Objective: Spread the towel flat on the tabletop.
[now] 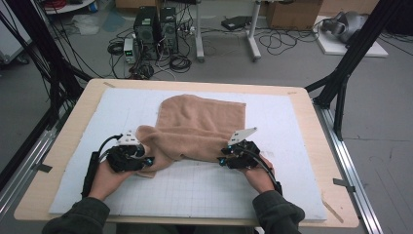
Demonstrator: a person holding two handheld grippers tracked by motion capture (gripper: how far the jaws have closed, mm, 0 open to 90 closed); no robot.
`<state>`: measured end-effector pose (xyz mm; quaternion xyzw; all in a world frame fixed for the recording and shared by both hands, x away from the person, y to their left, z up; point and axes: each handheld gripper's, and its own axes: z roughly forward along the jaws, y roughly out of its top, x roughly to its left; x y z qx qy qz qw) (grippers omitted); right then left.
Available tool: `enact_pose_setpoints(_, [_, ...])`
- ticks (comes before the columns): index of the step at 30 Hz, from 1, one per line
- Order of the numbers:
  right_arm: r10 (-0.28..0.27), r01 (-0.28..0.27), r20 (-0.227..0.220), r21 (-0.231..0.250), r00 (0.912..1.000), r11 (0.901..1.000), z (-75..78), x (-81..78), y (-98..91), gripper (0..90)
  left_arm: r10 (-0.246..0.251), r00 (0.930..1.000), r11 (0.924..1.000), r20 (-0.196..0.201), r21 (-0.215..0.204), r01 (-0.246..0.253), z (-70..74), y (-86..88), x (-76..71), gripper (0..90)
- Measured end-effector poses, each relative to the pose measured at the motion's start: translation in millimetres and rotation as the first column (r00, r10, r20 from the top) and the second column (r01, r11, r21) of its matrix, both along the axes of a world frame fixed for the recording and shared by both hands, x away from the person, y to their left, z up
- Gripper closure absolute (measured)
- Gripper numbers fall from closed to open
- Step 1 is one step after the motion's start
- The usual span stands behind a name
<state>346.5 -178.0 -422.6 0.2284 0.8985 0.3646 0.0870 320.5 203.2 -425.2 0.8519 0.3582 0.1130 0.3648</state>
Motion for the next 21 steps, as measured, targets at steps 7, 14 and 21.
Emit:
enact_pose_setpoints(7, [-0.012,0.014,0.030,-0.059,0.9995,0.9982,-6.6,2.6,9.8,77.6,0.001,1.0000,0.9999,0.004,-0.014,-0.001,-7.2,-3.9,0.6,77.9])
enact_pose_setpoints(14, [0.016,-0.013,0.052,-0.060,0.9985,0.9981,1.6,-1.9,6.7,87.4,-0.007,0.9988,0.9995,0.049,-0.029,0.009,5.4,3.5,-7.7,85.3])
enact_pose_setpoints(21, [0.009,-0.009,0.076,0.000,0.9971,1.0000,23.5,-13.6,-12.8,87.6,0.015,0.9958,0.9978,0.091,-0.065,-0.009,26.0,17.2,-13.5,86.1])
